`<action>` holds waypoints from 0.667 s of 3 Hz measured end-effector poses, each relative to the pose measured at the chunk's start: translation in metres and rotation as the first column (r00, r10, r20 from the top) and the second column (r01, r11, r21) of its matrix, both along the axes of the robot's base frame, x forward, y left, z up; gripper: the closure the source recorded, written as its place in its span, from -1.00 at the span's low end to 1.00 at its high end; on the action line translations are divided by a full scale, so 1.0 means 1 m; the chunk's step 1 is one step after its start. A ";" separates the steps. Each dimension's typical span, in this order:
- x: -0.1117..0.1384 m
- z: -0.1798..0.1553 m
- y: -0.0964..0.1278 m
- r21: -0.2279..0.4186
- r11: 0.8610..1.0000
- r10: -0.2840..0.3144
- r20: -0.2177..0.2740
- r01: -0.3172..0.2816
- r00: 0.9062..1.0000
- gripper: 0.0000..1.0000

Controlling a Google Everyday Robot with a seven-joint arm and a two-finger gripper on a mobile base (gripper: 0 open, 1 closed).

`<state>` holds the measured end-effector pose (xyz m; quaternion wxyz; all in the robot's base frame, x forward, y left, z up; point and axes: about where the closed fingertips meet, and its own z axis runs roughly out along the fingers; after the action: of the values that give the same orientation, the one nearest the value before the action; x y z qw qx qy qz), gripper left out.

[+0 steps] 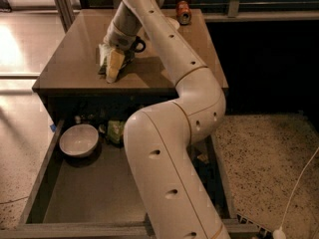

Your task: Place green jalapeno chip bag into top drawer

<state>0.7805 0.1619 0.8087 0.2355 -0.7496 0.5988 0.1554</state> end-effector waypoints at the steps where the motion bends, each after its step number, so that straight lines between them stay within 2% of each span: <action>1: 0.000 -0.001 0.002 0.002 1.000 0.001 -0.009 -0.001 1.000 -1.00; 2: 0.000 -0.001 0.002 0.002 1.000 0.001 -0.008 -0.001 1.000 -0.71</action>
Offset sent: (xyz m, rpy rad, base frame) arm 0.0001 0.0016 -0.0008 0.0022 0.0087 0.0011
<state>0.7800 0.1635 0.8079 0.2338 -0.7490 0.5992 0.1593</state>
